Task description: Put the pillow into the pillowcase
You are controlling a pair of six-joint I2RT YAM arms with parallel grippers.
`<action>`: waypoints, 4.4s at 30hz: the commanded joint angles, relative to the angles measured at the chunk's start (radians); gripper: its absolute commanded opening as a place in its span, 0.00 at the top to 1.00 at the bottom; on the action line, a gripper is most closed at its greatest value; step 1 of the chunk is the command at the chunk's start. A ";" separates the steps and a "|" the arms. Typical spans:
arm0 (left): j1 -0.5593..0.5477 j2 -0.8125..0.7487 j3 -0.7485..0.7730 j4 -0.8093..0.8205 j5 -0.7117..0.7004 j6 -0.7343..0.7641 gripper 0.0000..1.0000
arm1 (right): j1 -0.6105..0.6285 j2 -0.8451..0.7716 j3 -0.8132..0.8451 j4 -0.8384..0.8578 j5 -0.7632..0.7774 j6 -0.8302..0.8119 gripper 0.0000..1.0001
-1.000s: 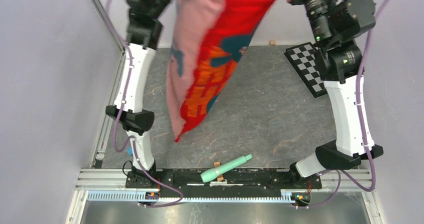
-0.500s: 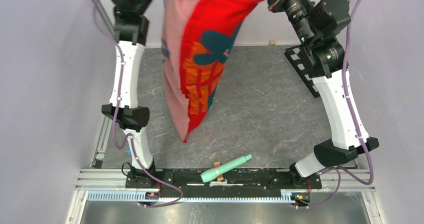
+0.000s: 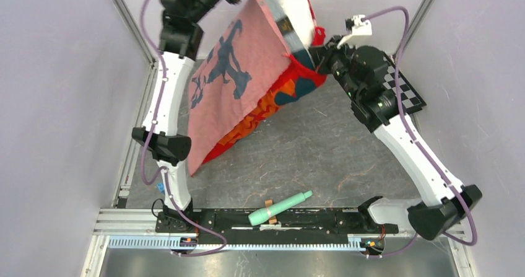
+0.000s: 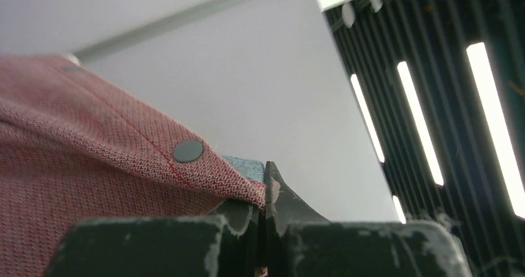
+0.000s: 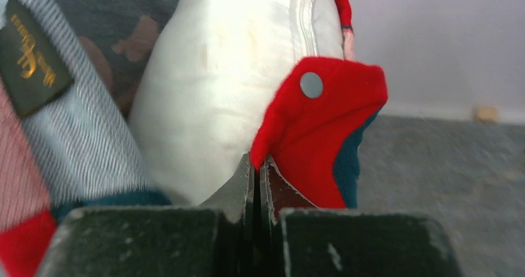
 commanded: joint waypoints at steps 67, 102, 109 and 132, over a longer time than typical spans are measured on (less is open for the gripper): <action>-0.915 -0.173 -0.881 -0.592 -1.008 1.311 0.40 | -0.535 0.152 -0.281 0.110 -0.400 0.122 0.20; -0.940 -0.307 -0.990 -0.549 -0.938 1.388 0.55 | -0.533 0.406 -0.130 0.087 -0.534 0.131 0.19; -0.939 -0.138 -0.861 -0.591 -0.978 1.518 0.49 | -0.533 0.406 -0.135 0.082 -0.536 0.132 0.20; -0.934 -0.042 -0.813 -0.623 -0.966 1.595 0.42 | -0.533 0.408 -0.140 0.085 -0.534 0.134 0.20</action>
